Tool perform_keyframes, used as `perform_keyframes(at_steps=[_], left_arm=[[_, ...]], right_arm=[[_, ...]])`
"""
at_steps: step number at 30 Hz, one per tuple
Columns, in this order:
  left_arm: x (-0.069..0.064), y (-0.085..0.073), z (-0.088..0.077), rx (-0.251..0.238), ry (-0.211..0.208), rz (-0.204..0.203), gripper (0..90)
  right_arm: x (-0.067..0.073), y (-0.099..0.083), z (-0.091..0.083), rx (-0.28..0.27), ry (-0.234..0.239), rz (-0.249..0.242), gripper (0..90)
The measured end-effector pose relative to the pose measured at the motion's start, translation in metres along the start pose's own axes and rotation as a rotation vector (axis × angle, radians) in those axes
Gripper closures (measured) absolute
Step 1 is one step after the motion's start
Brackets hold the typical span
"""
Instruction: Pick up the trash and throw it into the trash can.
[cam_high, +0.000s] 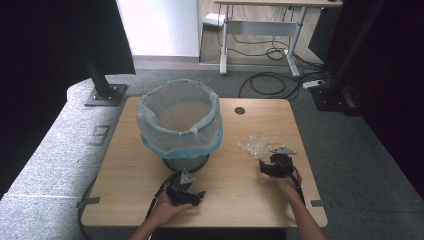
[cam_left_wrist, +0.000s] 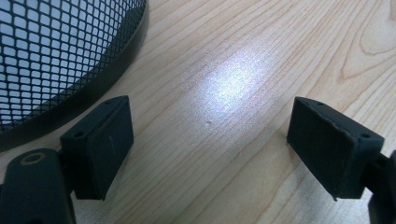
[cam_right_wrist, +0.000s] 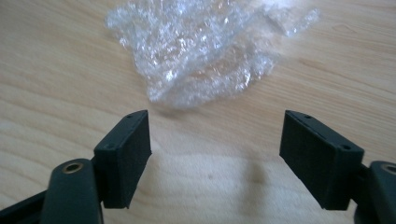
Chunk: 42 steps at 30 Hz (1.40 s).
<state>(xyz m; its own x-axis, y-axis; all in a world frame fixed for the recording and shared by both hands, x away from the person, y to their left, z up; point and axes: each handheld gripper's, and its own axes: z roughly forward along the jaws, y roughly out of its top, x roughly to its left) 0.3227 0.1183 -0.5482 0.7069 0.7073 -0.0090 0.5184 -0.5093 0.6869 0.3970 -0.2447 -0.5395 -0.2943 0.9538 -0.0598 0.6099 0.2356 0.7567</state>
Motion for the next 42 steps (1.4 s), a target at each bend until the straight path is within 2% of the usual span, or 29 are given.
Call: perform_keyframes(at_steps=[8, 13, 16, 17, 18, 19, 21, 22, 23, 26, 31, 32, 35, 38, 42], left_arm=[[0.0, 0.0, 0.001, -0.001, 0.0, -0.001, 14.6], [-0.001, 0.001, 0.001, -0.002, -0.001, -0.002, 14.7], [-0.001, 0.001, 0.001, -0.003, -0.001, -0.003, 14.8], [-0.001, 0.001, 0.001, -0.003, -0.001, -0.002, 14.8], [-0.001, 0.001, 0.001, -0.003, -0.001, -0.002, 14.8], [-0.001, 0.001, 0.001, -0.003, -0.001, -0.002, 14.8], [-0.001, 0.001, 0.001, -0.003, 0.0, -0.002, 14.8], [-0.001, 0.001, 0.001, -0.003, -0.001, -0.002, 14.8], [-0.001, 0.001, 0.001, -0.002, 0.0, -0.002, 14.8], [-0.001, 0.001, 0.001, -0.002, 0.0, -0.002, 14.8], [-0.001, 0.001, 0.001, -0.002, 0.0, -0.002, 14.8], [-0.001, 0.001, 0.001, -0.003, -0.001, -0.002, 14.8], [-0.001, 0.001, 0.001, 0.0, 0.0, -0.001, 14.8], [-0.001, 0.001, 0.001, -0.001, 0.0, -0.002, 14.8], [-0.001, 0.001, 0.001, 0.0, 0.0, -0.002, 14.8]], right_arm=[[0.004, 0.018, 0.003, -0.011, 0.027, -0.002, 26.7], [0.007, 0.024, 0.015, 0.005, 0.025, -0.008, 30.0], [0.006, 0.027, 0.024, 0.039, 0.018, -0.025, 38.0], [0.006, 0.028, 0.026, 0.033, 0.012, -0.033, 41.6], [0.003, 0.03, 0.029, 0.024, 0.019, -0.015, 53.5], [0.003, 0.03, 0.029, 0.024, 0.019, -0.015, 53.5], [0.001, 0.032, 0.031, 0.025, 0.057, -0.023, 67.5], [-0.001, 0.032, 0.032, 0.046, 0.085, -0.039, 77.0], [-0.001, 0.032, 0.032, 0.046, 0.085, -0.039, 77.0], [-0.002, 0.031, 0.032, 0.065, 0.098, -0.051, 86.0], [-0.004, 0.033, 0.024, 0.035, 0.107, -0.055, 87.8], [-0.004, 0.035, 0.017, 0.013, 0.116, -0.041, 88.0], [-0.003, 0.039, 0.008, -0.005, 0.131, -0.026, 88.0], [0.002, 0.04, -0.008, -0.028, 0.134, -0.017, 88.0], [0.002, 0.041, -0.019, -0.057, 0.141, -0.012, 88.0]])
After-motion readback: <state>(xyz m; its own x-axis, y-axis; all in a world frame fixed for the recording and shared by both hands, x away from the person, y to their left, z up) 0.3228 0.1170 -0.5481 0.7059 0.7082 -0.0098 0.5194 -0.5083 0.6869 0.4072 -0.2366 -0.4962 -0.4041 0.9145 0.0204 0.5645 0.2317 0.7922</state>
